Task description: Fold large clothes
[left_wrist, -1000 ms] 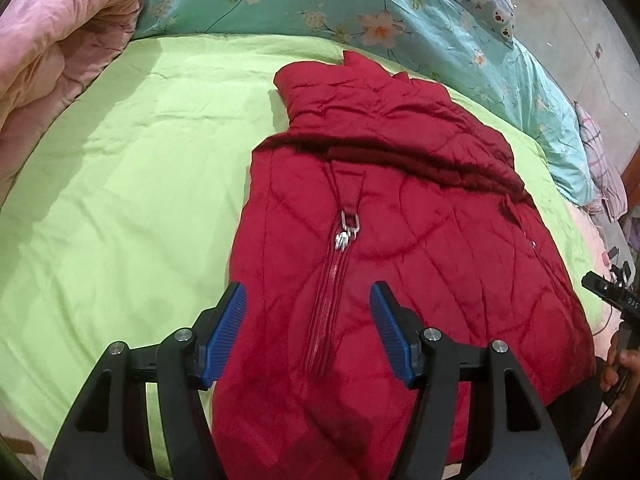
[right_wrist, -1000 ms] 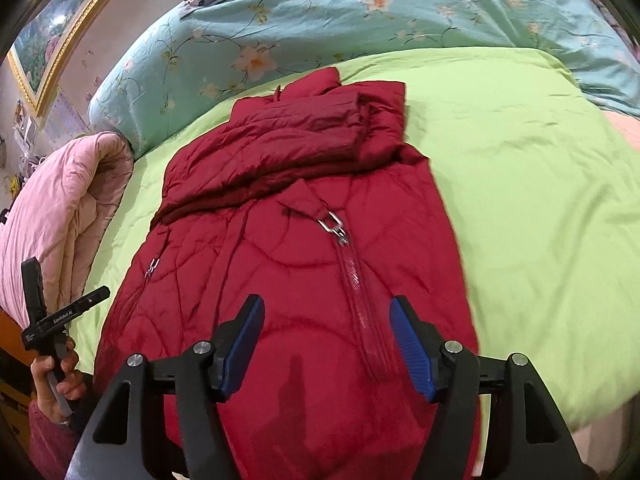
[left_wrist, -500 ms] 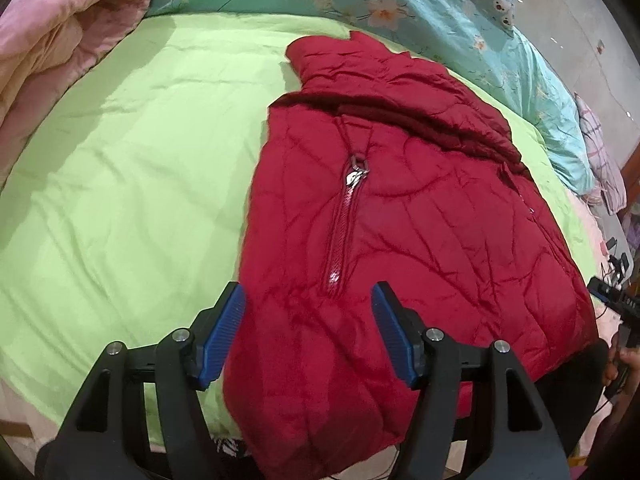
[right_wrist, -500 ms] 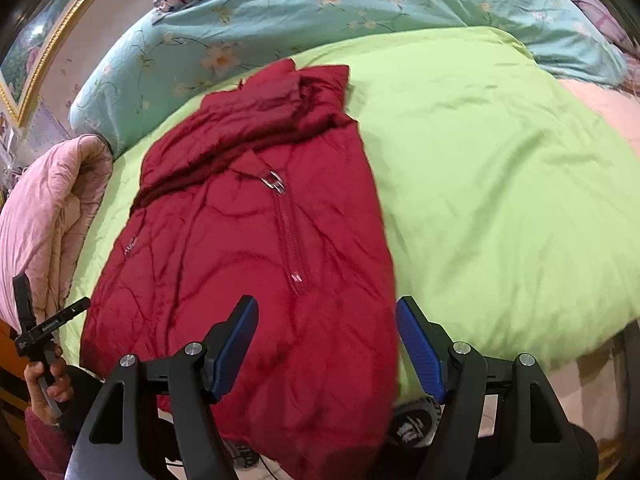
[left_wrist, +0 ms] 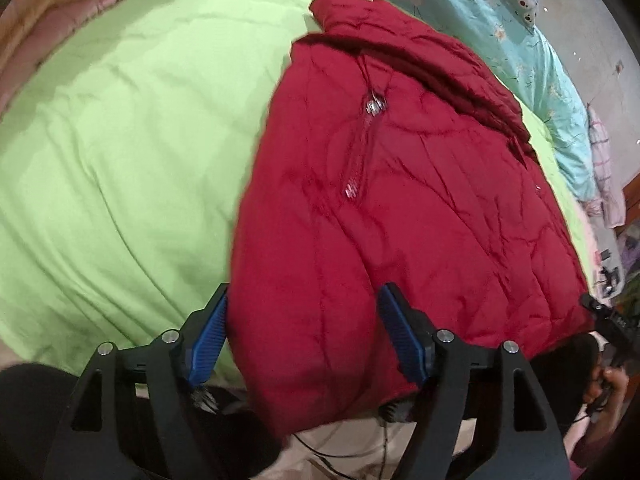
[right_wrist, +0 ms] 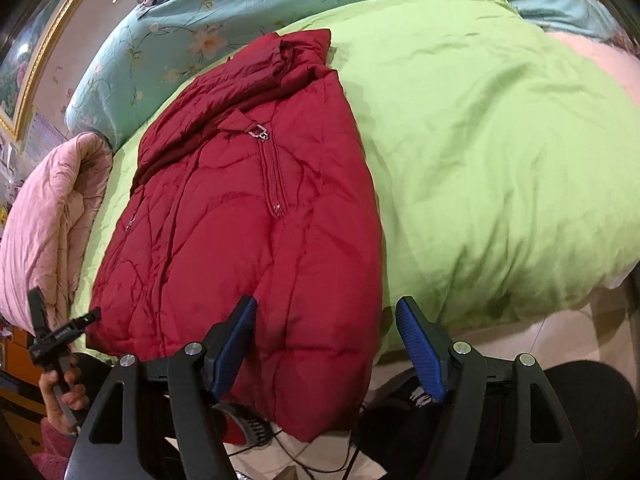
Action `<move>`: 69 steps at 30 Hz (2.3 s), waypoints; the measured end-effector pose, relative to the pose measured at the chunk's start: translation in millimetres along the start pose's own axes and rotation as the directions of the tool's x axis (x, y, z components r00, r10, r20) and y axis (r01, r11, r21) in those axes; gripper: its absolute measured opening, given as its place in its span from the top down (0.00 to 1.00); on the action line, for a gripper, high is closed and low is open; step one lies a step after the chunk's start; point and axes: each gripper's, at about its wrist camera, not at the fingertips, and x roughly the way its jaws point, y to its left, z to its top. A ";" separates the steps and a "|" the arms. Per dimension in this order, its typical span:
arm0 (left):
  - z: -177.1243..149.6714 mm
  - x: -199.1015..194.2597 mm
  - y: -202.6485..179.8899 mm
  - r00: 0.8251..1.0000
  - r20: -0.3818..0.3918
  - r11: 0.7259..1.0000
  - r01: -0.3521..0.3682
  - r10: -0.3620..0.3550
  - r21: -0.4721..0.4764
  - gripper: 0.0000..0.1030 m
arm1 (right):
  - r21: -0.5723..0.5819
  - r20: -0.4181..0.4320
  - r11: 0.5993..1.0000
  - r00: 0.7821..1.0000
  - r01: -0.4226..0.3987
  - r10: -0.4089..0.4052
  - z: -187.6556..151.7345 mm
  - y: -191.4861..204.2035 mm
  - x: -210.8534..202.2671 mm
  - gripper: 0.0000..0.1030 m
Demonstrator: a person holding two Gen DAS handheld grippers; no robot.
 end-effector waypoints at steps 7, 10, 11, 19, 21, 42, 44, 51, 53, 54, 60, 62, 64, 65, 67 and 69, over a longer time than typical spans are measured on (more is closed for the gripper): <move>-5.4 1.2 -14.2 1.000 0.000 0.999 0.016 -0.016 0.048 0.29 | 0.026 -0.050 0.995 0.994 -0.095 0.096 -12.4 0.1 11.6 0.30; -5.4 1.3 -15.5 1.000 -0.002 0.998 0.025 -0.024 0.057 0.30 | 0.004 -0.047 0.995 0.994 -0.100 0.100 -14.6 7.2 12.7 0.46; -5.6 1.2 -15.4 1.000 -0.003 0.998 0.031 -0.031 0.057 0.33 | -0.004 -0.044 0.995 0.994 -0.097 0.097 -14.5 9.2 12.6 0.53; -7.0 2.2 -15.4 0.999 -0.015 0.997 0.049 -0.048 0.064 0.73 | -0.044 -0.022 0.993 0.994 -0.107 0.106 -12.4 19.2 10.9 0.76; -7.3 1.0 -17.1 0.999 -0.012 0.996 0.049 -0.049 0.070 0.73 | -0.053 -0.019 0.993 0.995 -0.103 0.102 -11.9 20.9 10.8 0.77; -4.1 -11.4 -23.0 0.996 0.004 0.991 0.093 -0.094 0.100 0.82 | -0.074 0.005 0.991 0.993 -0.115 0.116 -9.1 25.3 3.7 0.81; 0.2 -19.4 -25.7 0.995 0.029 0.989 0.095 -0.098 0.113 0.83 | -0.084 0.019 0.989 0.992 -0.120 0.121 -6.3 29.0 -0.3 0.82; 35.1 -55.8 -45.0 0.974 0.167 0.982 0.127 -0.150 0.141 0.84 | -0.092 0.131 0.967 0.960 -0.237 0.248 20.2 40.3 -33.7 0.83; 50.1 -64.1 -51.6 0.963 0.214 0.980 0.137 -0.166 0.145 0.84 | -0.102 0.163 0.961 0.948 -0.259 0.273 30.7 45.9 -39.7 0.83; 55.9 -66.8 -53.5 0.958 0.230 0.979 0.141 -0.172 0.147 0.84 | -0.110 0.179 0.959 0.943 -0.263 0.279 36.3 49.0 -42.1 0.83; 105.0 -78.8 -63.2 0.926 0.322 0.977 0.157 -0.196 0.142 0.84 | -0.125 0.288 0.950 0.906 -0.285 0.310 74.1 59.7 -51.8 0.83; 122.7 -78.3 -65.9 0.920 0.343 0.979 0.149 -0.189 0.140 0.84 | -0.129 0.321 0.948 0.892 -0.291 0.318 89.2 64.3 -52.0 0.83; 138.3 -76.6 -68.0 0.919 0.350 0.980 0.143 -0.183 0.137 0.84 | -0.135 0.335 0.948 0.887 -0.288 0.317 102.1 68.7 -50.1 0.83; 147.0 -75.5 -71.4 0.916 0.358 0.981 0.138 -0.180 0.139 0.84 | -0.141 0.343 0.948 0.884 -0.285 0.317 113.2 72.8 -47.4 0.83; 159.9 -73.7 -77.5 0.912 0.374 0.982 0.120 -0.168 0.149 0.84 | -0.146 0.353 0.949 0.881 -0.280 0.315 130.4 78.6 -42.3 0.83; 173.1 -71.1 -82.7 0.909 0.386 0.983 0.105 -0.157 0.152 0.84 | -0.142 0.364 0.950 0.878 -0.277 0.310 145.7 82.6 -39.8 0.83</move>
